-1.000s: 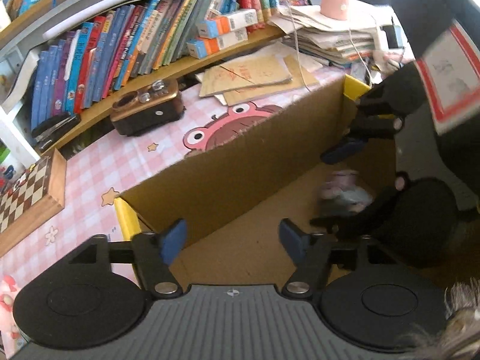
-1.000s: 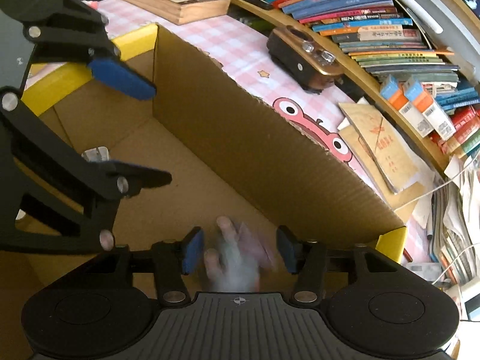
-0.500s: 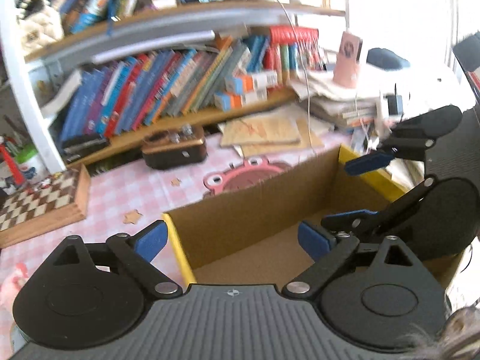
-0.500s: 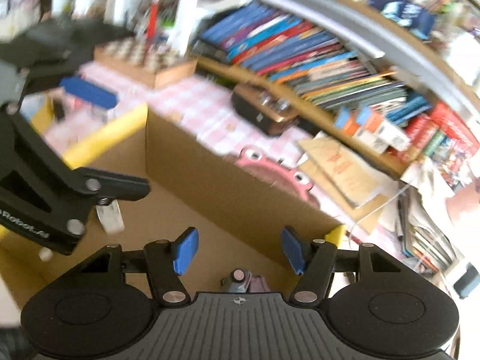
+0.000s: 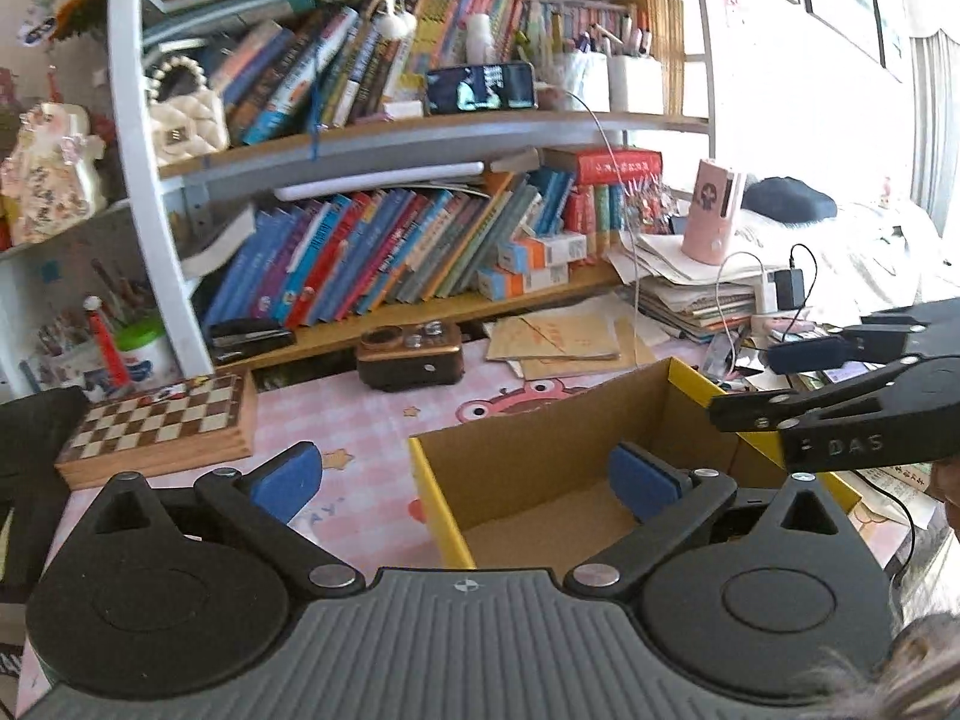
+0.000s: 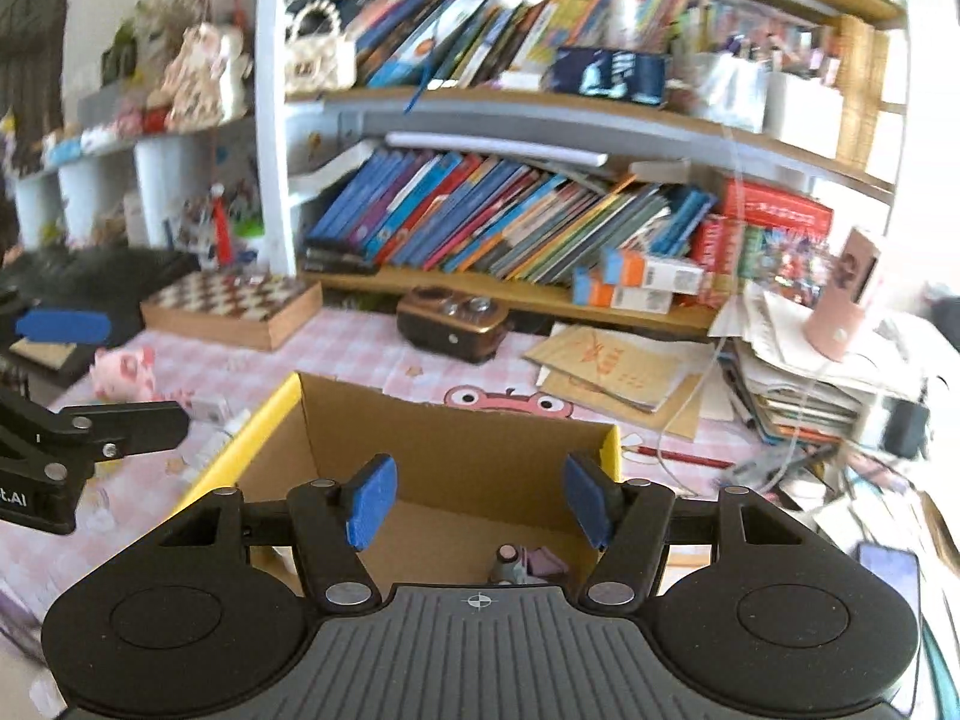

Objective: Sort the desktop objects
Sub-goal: 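Withdraw both open tools up and out of the yellow box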

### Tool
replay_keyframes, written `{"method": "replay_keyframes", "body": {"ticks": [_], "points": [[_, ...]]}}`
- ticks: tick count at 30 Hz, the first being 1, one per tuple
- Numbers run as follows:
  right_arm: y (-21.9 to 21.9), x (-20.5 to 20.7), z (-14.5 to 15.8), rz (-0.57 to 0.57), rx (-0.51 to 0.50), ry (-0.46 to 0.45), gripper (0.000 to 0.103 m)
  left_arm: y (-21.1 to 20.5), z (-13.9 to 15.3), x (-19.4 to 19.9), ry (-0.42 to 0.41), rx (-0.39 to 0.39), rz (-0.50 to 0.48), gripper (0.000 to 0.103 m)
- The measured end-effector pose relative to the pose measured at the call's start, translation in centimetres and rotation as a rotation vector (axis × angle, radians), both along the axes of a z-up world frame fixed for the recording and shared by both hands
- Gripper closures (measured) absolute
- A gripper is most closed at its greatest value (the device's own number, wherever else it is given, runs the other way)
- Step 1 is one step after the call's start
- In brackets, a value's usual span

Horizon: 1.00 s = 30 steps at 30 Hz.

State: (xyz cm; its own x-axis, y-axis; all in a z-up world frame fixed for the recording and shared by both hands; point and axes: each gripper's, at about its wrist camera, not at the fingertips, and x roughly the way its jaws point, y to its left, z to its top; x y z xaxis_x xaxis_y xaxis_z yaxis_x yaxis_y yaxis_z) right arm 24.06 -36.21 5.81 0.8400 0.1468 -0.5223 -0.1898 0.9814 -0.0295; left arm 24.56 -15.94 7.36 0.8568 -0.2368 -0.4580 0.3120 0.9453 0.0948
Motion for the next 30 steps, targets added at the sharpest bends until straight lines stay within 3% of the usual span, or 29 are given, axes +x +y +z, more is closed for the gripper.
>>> {"method": "replay_keyframes", "body": {"ticks": [16, 30], "points": [[3.8, -8.4, -2.0, -0.233, 0.055, -0.035, 0.036, 8.4, -1.0, -6.0, 0.025, -0.039, 0.100, 0.000], [12.0, -12.3, -4.6, -0.262, 0.045, 0.047, 0.025, 15.4, -4.0, -8.4, 0.102, 0.016, 0.112, 0.000]]}}
